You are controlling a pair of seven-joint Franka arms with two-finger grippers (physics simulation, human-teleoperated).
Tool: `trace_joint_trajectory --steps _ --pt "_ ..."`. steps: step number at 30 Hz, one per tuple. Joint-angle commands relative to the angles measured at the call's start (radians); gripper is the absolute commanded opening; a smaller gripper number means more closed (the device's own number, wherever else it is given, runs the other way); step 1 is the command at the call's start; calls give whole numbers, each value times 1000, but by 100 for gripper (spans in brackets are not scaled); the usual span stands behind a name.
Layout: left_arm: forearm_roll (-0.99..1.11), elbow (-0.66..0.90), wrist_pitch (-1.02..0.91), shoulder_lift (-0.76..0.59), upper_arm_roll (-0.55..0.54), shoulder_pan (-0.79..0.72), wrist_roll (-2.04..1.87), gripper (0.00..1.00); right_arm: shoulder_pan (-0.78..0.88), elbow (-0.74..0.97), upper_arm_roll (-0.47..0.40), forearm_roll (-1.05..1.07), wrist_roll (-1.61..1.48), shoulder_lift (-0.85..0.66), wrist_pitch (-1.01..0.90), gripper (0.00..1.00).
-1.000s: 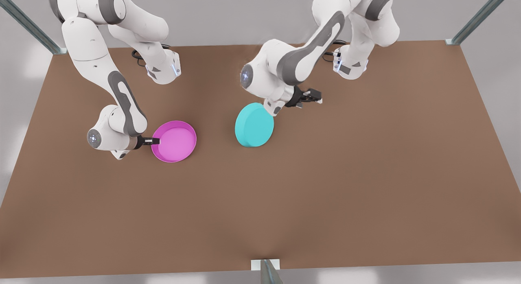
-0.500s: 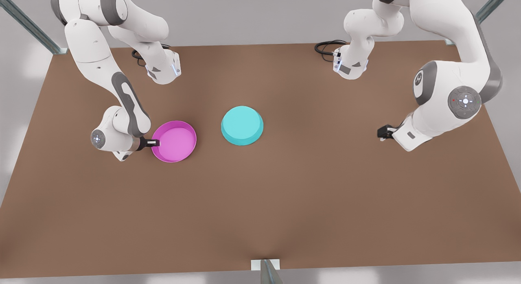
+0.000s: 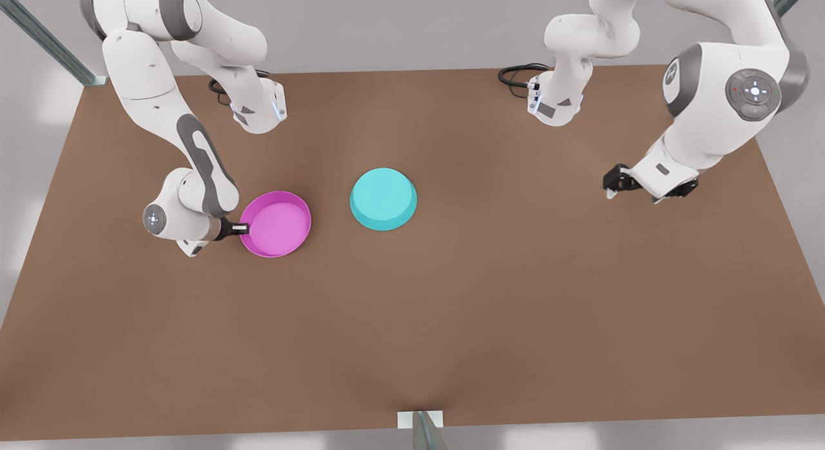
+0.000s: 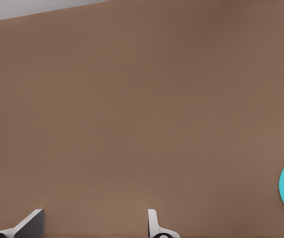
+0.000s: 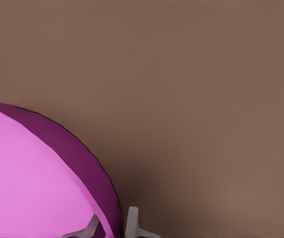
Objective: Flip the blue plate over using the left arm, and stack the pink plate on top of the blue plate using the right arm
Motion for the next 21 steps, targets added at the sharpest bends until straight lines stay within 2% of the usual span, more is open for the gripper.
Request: trace_joint_trajectory --steps 1,21 --pt "-1 0 0 0 1 -19 0 100 0 1 0 -1 1 0 0 24" --pt "3 12 3 3 24 -16 8 100 -2 10 0 -1 -27 -30 -29 21"
